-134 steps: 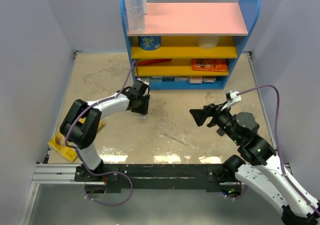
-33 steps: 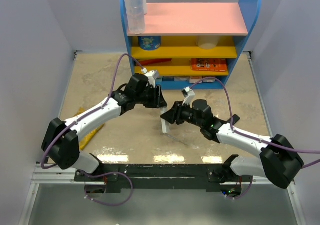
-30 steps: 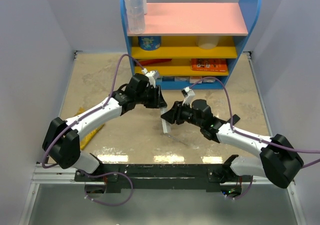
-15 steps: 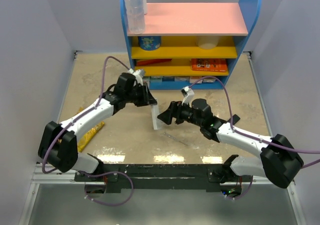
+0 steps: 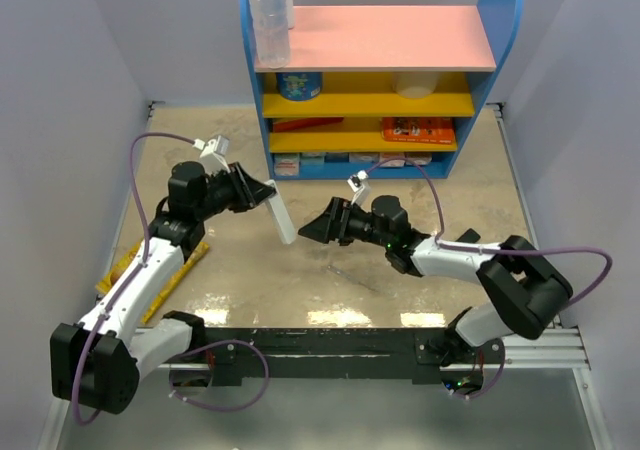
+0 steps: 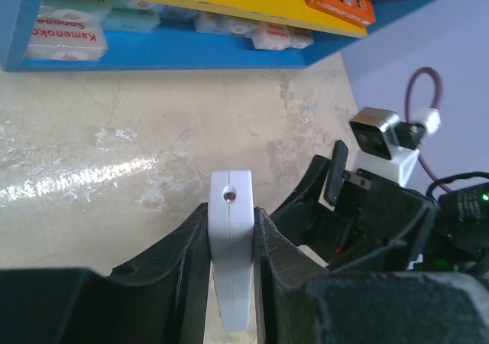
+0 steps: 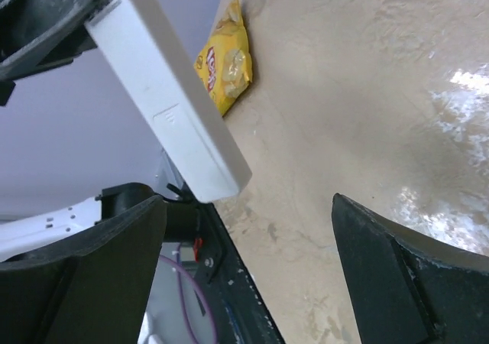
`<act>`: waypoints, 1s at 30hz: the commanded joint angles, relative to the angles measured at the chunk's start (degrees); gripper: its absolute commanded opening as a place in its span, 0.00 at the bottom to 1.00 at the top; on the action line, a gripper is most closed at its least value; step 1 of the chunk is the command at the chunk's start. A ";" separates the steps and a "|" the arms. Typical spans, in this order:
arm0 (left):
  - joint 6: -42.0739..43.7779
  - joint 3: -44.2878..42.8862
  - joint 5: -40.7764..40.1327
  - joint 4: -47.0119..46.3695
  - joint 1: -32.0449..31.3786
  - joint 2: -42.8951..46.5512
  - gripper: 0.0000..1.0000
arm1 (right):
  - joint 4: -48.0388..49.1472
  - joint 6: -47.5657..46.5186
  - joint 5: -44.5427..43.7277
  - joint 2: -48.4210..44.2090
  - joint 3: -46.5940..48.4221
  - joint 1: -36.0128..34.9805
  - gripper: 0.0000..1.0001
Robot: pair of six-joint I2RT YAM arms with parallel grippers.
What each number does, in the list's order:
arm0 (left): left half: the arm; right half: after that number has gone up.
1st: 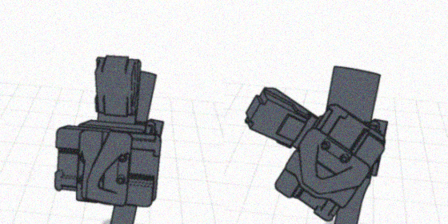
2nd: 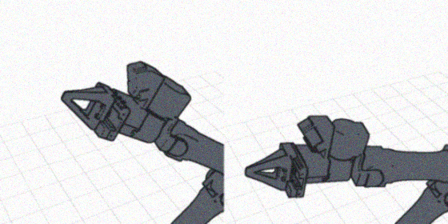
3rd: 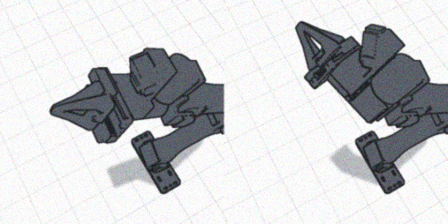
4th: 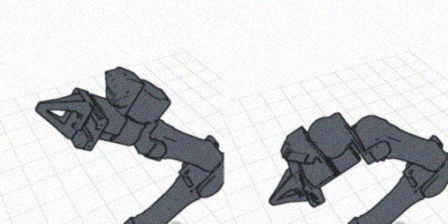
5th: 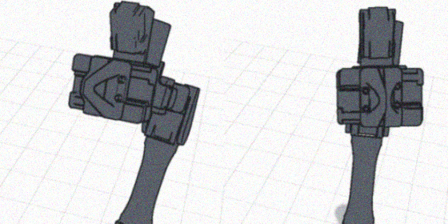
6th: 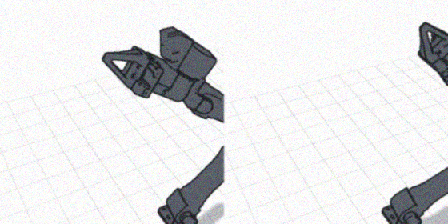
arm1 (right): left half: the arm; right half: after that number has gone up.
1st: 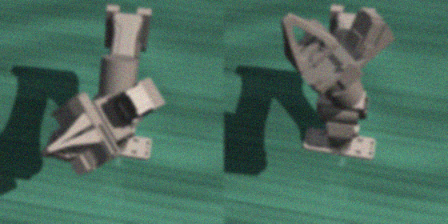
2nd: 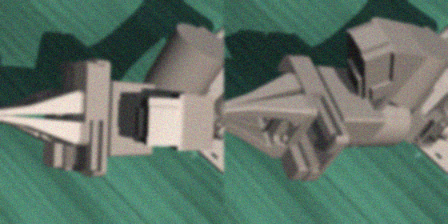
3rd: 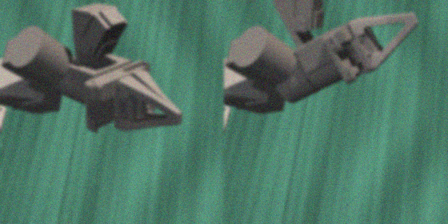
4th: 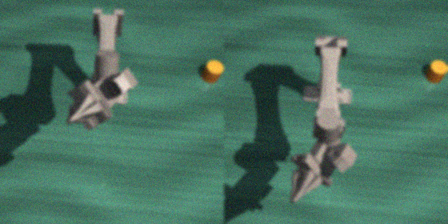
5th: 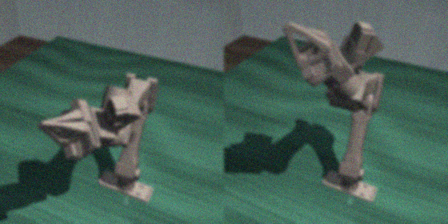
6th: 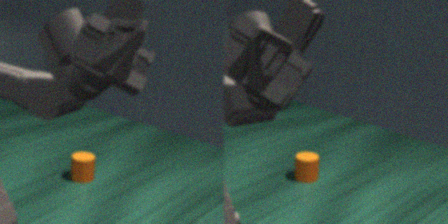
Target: Unload the batteries from the remote control
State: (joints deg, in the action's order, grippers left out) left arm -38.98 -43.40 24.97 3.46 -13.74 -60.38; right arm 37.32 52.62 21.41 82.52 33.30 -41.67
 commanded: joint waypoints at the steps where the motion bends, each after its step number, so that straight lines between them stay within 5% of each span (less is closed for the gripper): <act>1: -0.31 2.09 5.17 -7.95 1.34 2.72 0.00 | 12.58 7.40 4.08 2.90 3.88 0.19 0.90; 30: -6.72 6.92 7.28 -17.26 2.22 4.57 0.00 | 21.81 13.65 5.93 12.66 6.78 -0.96 0.84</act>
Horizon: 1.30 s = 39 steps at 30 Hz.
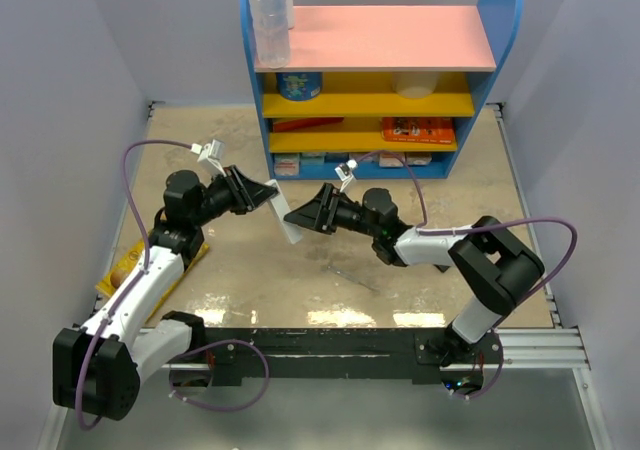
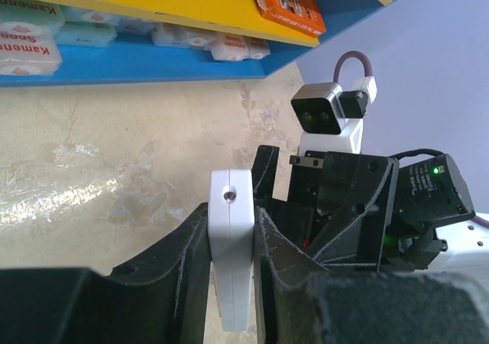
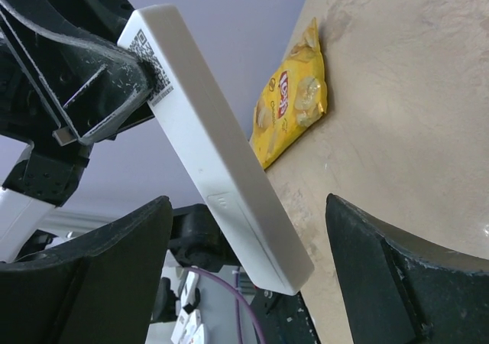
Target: Unload the batteries from the remote control
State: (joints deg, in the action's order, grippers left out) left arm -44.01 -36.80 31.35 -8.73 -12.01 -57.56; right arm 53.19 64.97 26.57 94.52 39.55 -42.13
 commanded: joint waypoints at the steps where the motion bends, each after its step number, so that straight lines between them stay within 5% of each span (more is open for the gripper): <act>1: -1.87 0.58 0.82 -5.50 0.50 1.75 0.00 | 7.01 2.26 0.77 0.75 -0.08 -0.58 0.83; 7: -2.49 1.73 0.90 -6.82 0.41 1.23 0.00 | 10.97 4.28 1.03 3.04 -0.88 -0.67 0.75; 19: -2.13 1.38 -0.68 -6.82 0.50 0.70 0.00 | 13.17 3.94 1.56 2.69 -3.69 -0.76 0.29; 25: -1.78 0.94 -1.47 -6.30 0.50 0.70 0.00 | 12.12 2.18 1.82 1.81 -4.83 -0.85 0.21; 28: -1.78 1.11 -1.38 -6.56 0.50 0.70 0.00 | 12.99 2.35 2.44 1.63 -4.92 -0.76 0.31; 29: -2.04 1.20 -1.21 -6.82 0.50 0.78 0.00 | 13.34 2.70 2.61 1.46 -4.92 -0.76 0.54; 32: -2.57 1.55 -0.77 -7.35 0.50 1.22 0.00 | 12.56 3.50 2.09 0.49 -4.83 -0.76 0.78; 39: -4.68 3.04 -0.24 -10.06 0.50 2.71 0.00 | 12.29 5.33 1.29 1.19 -3.51 -0.85 0.80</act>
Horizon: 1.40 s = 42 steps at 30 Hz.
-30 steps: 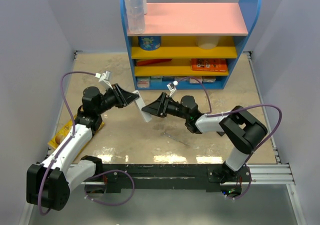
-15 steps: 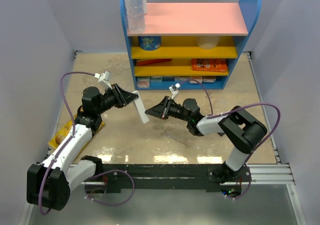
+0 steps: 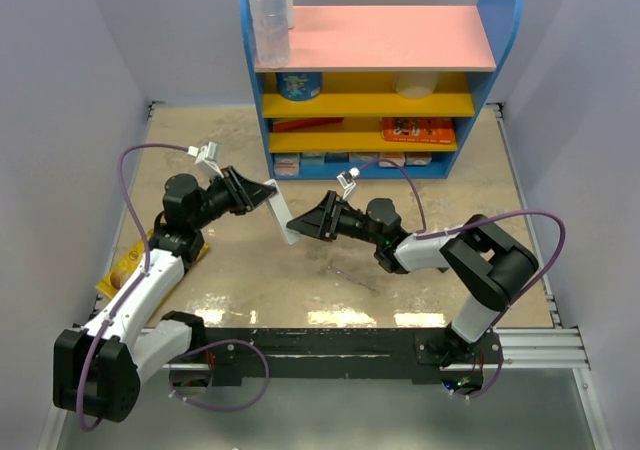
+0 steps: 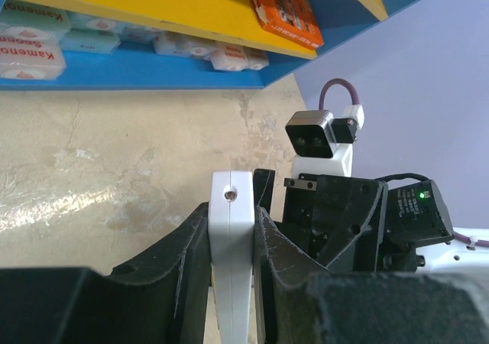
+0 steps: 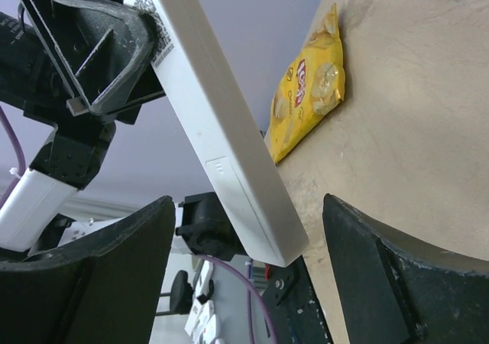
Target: Unload the batteries from the remote control
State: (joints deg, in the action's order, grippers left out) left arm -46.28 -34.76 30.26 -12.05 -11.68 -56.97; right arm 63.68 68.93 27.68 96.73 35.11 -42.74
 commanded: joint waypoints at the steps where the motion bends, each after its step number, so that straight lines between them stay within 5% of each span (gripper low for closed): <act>1: -3.19 1.36 1.20 -7.28 0.17 2.21 0.00 | 2.23 1.82 0.09 -0.84 1.18 -0.32 0.80; 13: -5.84 3.74 1.91 -12.38 0.17 2.92 0.00 | 4.17 4.90 -0.79 1.00 2.42 -0.33 0.74; 23: -5.13 3.48 0.68 -12.20 0.17 2.22 0.00 | 2.34 2.63 0.26 1.71 1.71 -0.68 0.42; 27: -4.43 3.47 0.06 -11.76 0.08 1.60 0.00 | 2.59 1.04 1.41 1.80 -0.56 -0.68 0.21; 31: -3.47 3.21 -0.73 -11.76 0.17 0.98 0.00 | 4.78 0.95 2.90 2.85 -1.89 -0.68 0.14; 34: -3.38 3.04 -0.82 -12.11 0.17 0.28 0.00 | 6.54 1.56 3.25 3.38 -2.85 -0.68 0.19; 37: -3.64 3.30 -0.47 -12.47 0.17 0.10 0.00 | 8.03 2.70 2.56 3.38 -3.65 -0.76 0.37; 38: -3.73 3.39 -0.47 -12.38 0.17 0.63 0.00 | 8.82 3.58 2.47 3.38 -3.74 -0.85 0.52; 42: -3.29 4.26 -1.25 -12.29 0.08 1.95 0.00 | 11.99 5.86 1.94 3.64 -3.65 -0.68 0.72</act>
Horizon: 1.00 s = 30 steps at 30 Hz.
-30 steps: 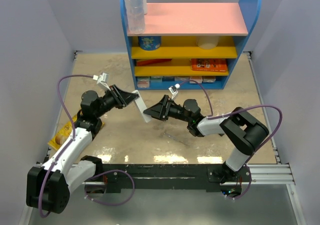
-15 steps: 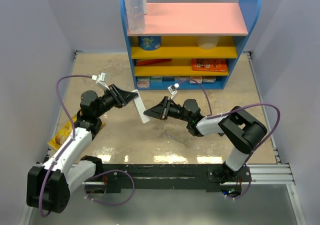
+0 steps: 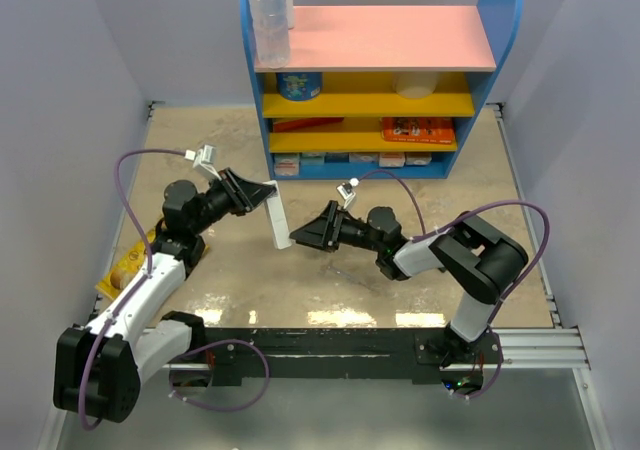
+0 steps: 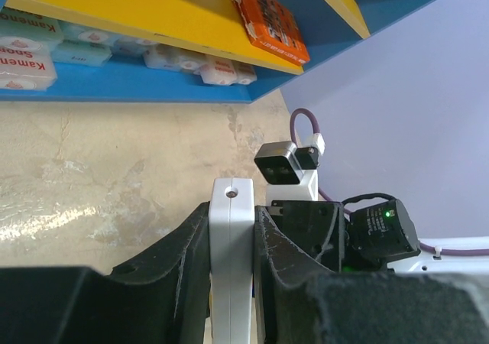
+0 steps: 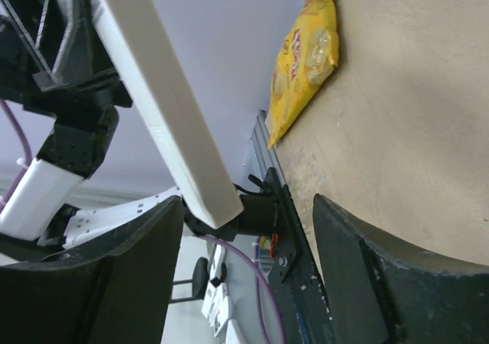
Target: Unload the batteries from the remote control
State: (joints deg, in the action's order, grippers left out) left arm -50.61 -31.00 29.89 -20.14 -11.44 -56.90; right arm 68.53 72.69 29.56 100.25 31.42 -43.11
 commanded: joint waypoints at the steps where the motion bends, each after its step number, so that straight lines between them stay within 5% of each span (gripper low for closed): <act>1: 1.04 1.03 -0.89 -4.29 -0.07 2.15 0.00 | 7.92 2.54 -0.03 0.21 0.13 -0.31 0.73; 22: -5.02 6.83 -0.45 -15.54 -0.07 3.64 0.00 | 4.94 7.29 -3.89 3.20 6.81 -3.38 0.79; 30: -5.38 7.27 -1.76 -16.16 -0.07 4.87 0.00 | 6.71 8.09 -4.60 4.17 6.99 -4.87 0.51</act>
State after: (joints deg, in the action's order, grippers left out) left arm -55.37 -24.34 29.56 -31.16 -11.44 -53.76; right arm 73.65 80.64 26.41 104.33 36.56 -46.96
